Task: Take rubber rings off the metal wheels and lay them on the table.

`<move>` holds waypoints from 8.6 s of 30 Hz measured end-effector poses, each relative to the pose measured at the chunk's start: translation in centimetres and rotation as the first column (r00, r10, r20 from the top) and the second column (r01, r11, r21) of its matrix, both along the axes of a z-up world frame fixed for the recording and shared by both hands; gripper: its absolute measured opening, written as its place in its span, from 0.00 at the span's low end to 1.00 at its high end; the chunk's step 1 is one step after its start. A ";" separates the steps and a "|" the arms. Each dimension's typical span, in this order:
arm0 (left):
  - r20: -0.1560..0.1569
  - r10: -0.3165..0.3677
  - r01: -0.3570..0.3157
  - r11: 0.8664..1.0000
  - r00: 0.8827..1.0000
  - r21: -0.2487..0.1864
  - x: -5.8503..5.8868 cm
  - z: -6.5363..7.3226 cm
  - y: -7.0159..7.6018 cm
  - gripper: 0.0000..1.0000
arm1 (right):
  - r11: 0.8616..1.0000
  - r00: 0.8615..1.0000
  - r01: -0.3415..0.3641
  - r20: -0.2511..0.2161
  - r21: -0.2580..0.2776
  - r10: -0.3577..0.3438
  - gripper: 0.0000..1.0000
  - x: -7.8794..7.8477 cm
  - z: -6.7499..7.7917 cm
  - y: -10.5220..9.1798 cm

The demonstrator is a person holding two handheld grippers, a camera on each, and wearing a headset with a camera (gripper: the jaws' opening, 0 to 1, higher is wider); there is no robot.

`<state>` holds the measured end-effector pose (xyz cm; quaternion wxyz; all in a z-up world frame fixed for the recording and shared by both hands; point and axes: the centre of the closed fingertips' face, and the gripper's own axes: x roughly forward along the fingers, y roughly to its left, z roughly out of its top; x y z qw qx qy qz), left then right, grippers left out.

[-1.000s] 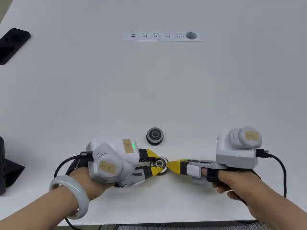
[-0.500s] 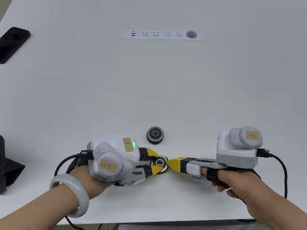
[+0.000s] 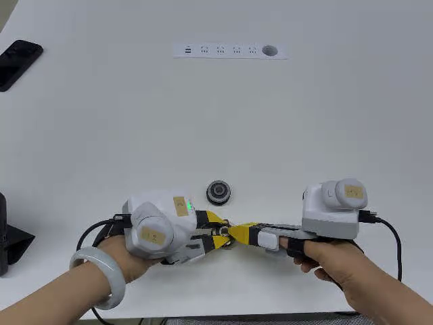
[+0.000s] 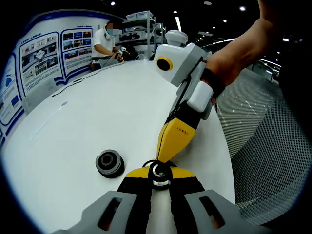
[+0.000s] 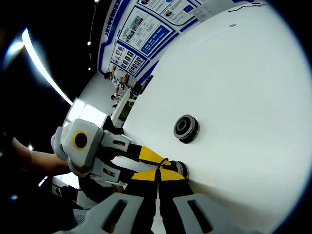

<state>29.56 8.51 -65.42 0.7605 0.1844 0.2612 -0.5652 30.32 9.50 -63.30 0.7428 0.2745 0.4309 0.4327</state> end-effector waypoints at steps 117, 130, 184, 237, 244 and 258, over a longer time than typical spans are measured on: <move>0.020 0.095 -0.093 0.992 0.995 -0.088 0.2 1.1 1.2 0.33 | 0.979 0.987 0.117 0.126 -0.168 -0.096 0.22 1.9 -1.6 -5.2; 0.019 0.060 -0.059 0.996 0.998 -0.063 0.0 0.6 0.2 0.22 | 0.983 0.990 0.106 0.113 -0.151 -0.089 0.22 1.6 -1.7 -4.3; 0.018 0.044 -0.042 0.997 0.999 -0.060 -0.1 0.0 -0.1 0.13 | 0.999 0.996 0.050 -0.074 -0.014 -0.051 0.21 -0.4 -2.3 -1.5; 0.017 0.043 -0.042 0.998 0.999 -0.055 0.0 0.2 0.0 0.13 | 1.000 1.000 0.001 -0.009 0.020 -0.001 0.02 -0.4 -0.2 -0.2; 0.017 0.044 -0.043 0.998 0.999 -0.056 0.0 0.2 0.0 0.13 | 0.999 1.000 0.026 -0.006 -0.034 -0.027 0.02 0.2 -1.0 -1.1; 0.018 0.048 -0.047 0.997 0.999 -0.060 -0.1 0.2 0.0 0.14 | 0.997 0.999 0.042 -0.024 -0.062 -0.044 0.02 0.1 -1.9 -1.7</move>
